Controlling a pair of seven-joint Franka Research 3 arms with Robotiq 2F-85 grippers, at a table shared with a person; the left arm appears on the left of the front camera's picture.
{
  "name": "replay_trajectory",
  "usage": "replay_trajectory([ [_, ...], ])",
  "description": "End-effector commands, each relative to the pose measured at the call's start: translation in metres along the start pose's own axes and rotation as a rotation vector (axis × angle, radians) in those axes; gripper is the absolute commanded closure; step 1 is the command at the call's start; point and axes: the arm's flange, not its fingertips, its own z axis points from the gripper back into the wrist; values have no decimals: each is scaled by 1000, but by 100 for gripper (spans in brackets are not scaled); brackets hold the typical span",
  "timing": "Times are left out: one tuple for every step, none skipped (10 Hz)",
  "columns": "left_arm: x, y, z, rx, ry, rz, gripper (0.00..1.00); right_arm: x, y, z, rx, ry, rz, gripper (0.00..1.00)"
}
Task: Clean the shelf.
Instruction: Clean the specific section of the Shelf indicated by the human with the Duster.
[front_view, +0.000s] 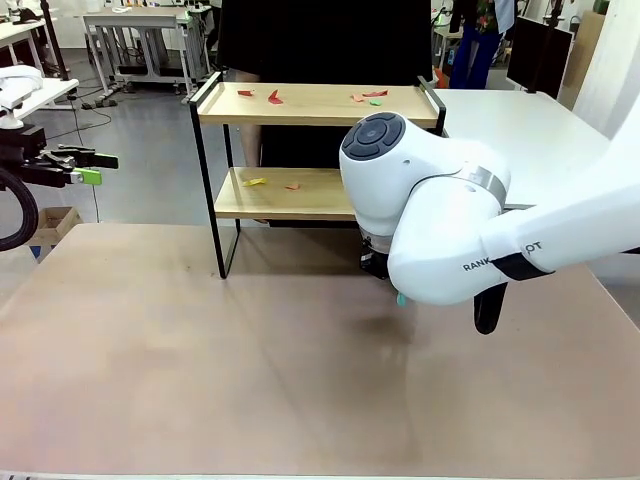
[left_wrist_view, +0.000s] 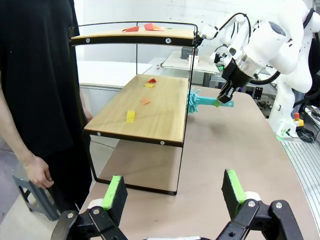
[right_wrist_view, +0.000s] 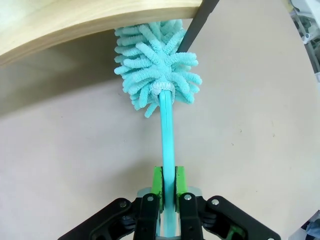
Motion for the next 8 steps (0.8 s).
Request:
replay_trajectory([
  [3,-1,0,2,-1,-9,0,7,-6,-5,-2,15,-1,87],
  [3,-1,0,2,-1,-9,0,0,0,0,0,0,0,87],
  [3,-1,0,2,-1,-9,0,-4,0,5,39,-54,-10,87],
  [3,-1,0,2,-1,-9,0,-9,-5,11,79,-103,3,87],
  [3,-1,0,2,-1,-9,0,-11,-10,15,107,-130,-1,87],
  [3,-1,0,2,-1,-9,0,-11,-17,20,138,-151,2,87],
  [3,-1,0,2,-1,-9,0,-14,-22,24,175,-150,34,87],
  [3,-1,0,2,-1,-9,0,-17,-25,25,201,-147,65,87],
])
